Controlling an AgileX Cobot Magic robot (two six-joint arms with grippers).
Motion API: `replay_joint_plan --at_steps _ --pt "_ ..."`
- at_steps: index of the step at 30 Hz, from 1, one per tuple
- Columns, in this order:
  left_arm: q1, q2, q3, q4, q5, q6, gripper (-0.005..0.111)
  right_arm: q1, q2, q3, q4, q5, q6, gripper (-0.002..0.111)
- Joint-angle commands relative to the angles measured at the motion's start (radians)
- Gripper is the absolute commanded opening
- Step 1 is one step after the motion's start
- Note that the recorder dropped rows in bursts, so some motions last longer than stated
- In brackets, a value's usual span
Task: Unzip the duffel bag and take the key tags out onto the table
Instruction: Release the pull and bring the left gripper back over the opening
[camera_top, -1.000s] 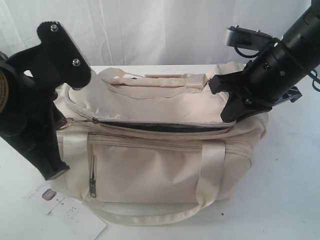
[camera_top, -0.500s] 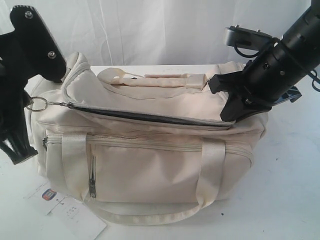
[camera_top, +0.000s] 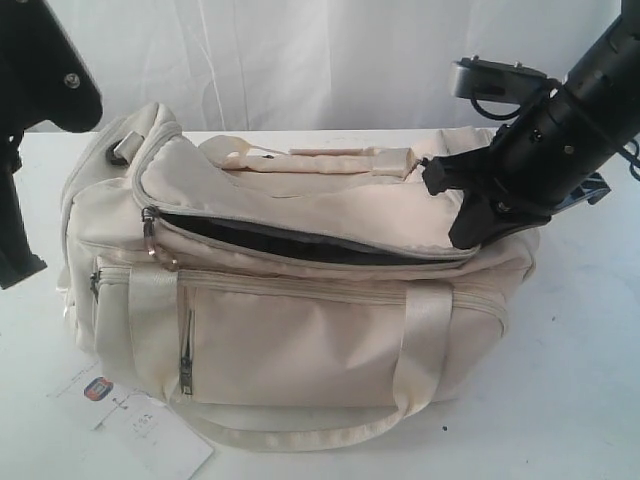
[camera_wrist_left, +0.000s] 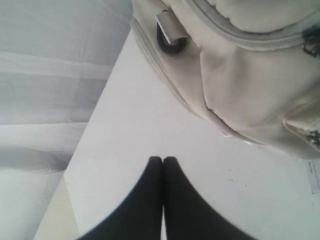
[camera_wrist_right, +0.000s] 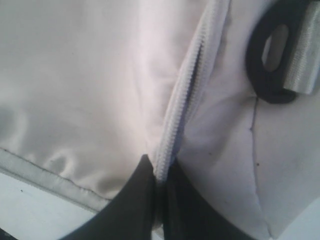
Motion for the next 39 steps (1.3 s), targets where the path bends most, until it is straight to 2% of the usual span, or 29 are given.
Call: replay_joint_plan --at_steps 1,7,12,14,17,21,23,26,32,36,39 --pt "0.047 -0.009 0.003 0.018 -0.04 -0.047 0.0 -0.008 -0.01 0.003 -0.022 0.02 -0.005 0.0" --pt "0.098 -0.009 0.003 -0.079 -0.05 -0.077 0.0 -0.008 -0.01 0.003 -0.022 0.012 -0.009 0.0" --pt "0.098 -0.009 0.003 -0.359 -0.134 -0.056 0.0 -0.008 -0.01 0.003 -0.02 0.003 -0.009 0.0" --pt "0.098 -0.009 0.009 -0.455 -0.209 -0.035 0.005 -0.008 -0.01 0.003 -0.02 0.003 -0.009 0.0" --pt "0.098 -0.009 0.035 -0.509 -0.303 -0.039 0.023 -0.008 -0.01 0.003 -0.02 0.008 -0.009 0.0" --pt "0.109 -0.007 0.091 -0.499 -0.347 -0.107 0.06 -0.008 -0.01 0.003 -0.02 0.008 -0.009 0.0" --pt "0.117 -0.007 0.124 -0.486 -0.368 -0.157 0.07 -0.008 -0.01 0.003 -0.02 0.006 -0.009 0.0" --pt "0.133 -0.007 0.173 -0.447 -0.441 -0.22 0.071 -0.008 -0.01 0.003 -0.018 0.004 -0.009 0.0" --pt "0.135 -0.001 0.231 -0.366 -0.683 -0.341 0.071 -0.008 -0.01 0.003 -0.018 0.002 -0.009 0.0" --pt "0.159 0.043 0.229 -0.281 -0.658 -0.566 0.069 -0.008 -0.01 0.003 -0.016 0.002 -0.009 0.0" --pt "0.188 0.075 0.229 -0.247 -0.662 -0.657 0.069 -0.008 -0.01 0.003 -0.016 0.002 -0.009 0.0"
